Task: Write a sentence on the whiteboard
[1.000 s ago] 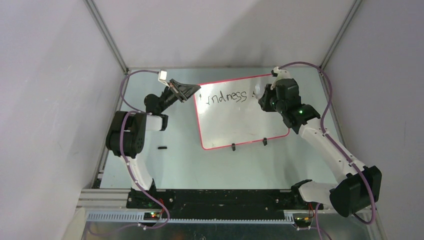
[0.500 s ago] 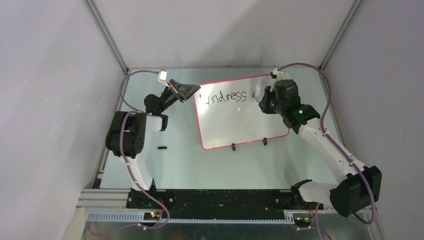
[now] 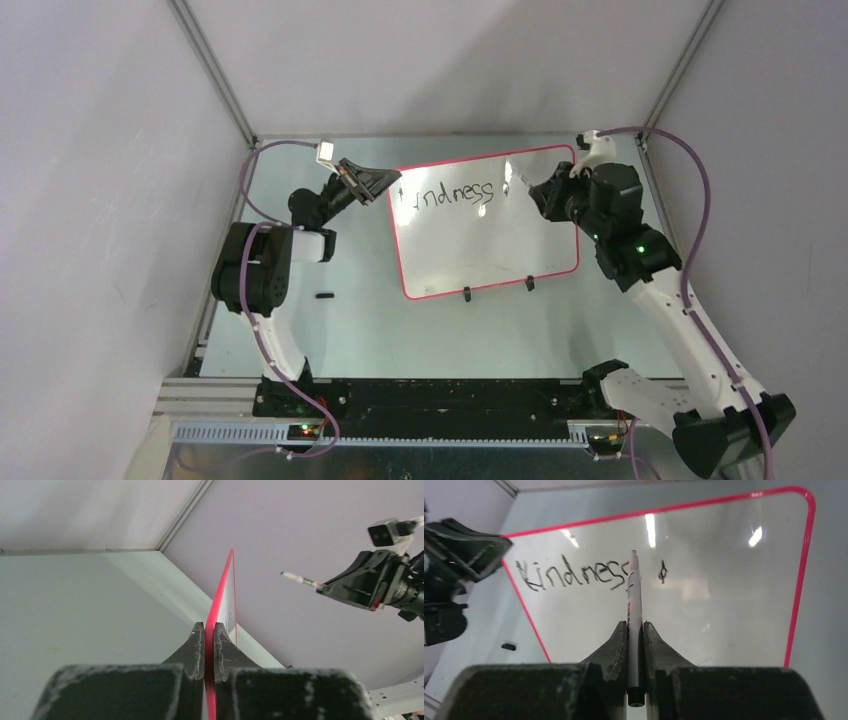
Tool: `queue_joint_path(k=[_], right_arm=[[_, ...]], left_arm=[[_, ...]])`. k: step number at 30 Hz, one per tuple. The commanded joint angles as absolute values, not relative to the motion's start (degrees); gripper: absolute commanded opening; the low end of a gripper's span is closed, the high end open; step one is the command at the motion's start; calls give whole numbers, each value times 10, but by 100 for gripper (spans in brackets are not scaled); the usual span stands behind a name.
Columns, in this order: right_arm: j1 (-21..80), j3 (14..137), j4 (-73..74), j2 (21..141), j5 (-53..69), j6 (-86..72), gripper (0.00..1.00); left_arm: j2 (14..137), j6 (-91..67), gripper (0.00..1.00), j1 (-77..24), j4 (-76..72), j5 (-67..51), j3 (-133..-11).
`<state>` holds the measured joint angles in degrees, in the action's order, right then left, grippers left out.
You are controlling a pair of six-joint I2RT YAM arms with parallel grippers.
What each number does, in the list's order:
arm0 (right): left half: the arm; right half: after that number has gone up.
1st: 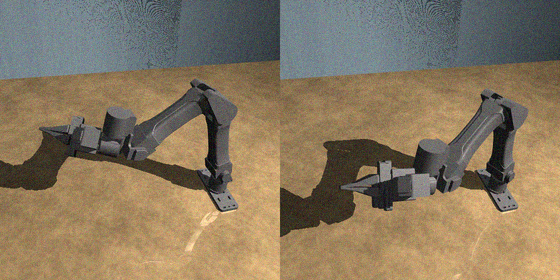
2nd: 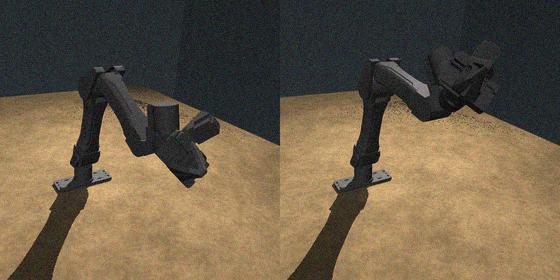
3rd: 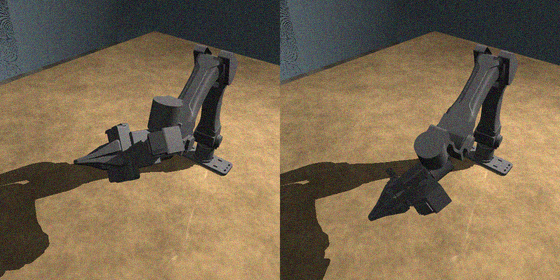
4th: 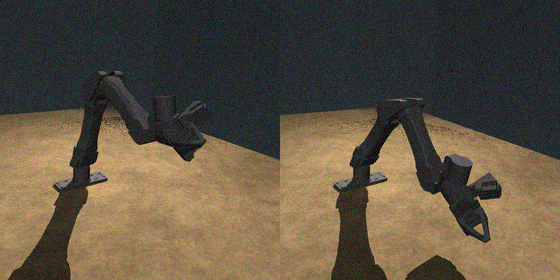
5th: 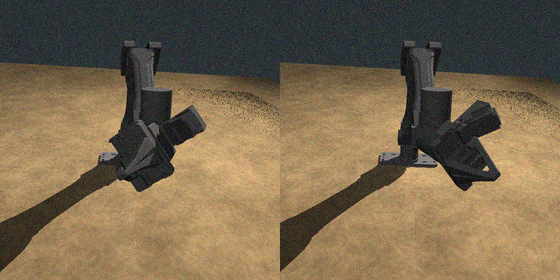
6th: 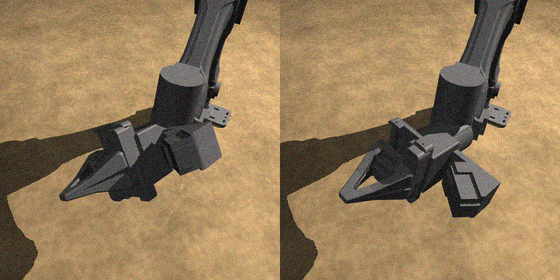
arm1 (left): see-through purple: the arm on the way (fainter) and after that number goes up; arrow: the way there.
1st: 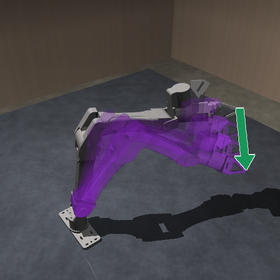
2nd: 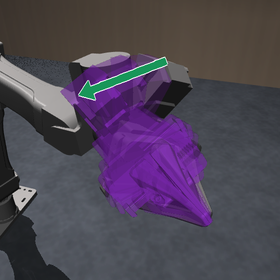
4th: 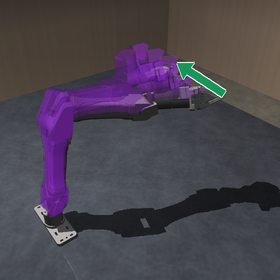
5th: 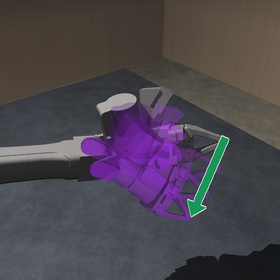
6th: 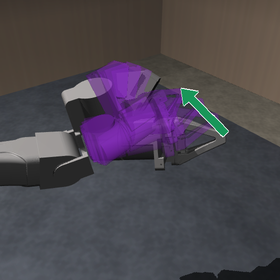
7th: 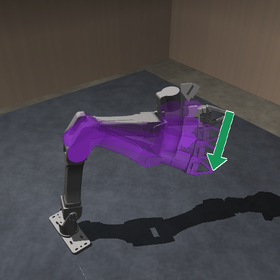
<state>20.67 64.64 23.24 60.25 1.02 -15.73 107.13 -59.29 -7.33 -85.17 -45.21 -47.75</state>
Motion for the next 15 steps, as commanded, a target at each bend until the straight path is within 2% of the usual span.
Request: queue_joint_path(k=[1, 7, 15], right_arm=[[205, 667, 196, 589, 33, -136, 0], [212, 653, 188, 608, 54, -137, 0], [235, 643, 177, 619, 5, -130, 0]], left_arm=[[1048, -547, 0, -71, -875, -451, -475], [1048, -546, 0, -71, -875, -451, -474], [1047, -546, 0, -70, -875, -452, -474]])
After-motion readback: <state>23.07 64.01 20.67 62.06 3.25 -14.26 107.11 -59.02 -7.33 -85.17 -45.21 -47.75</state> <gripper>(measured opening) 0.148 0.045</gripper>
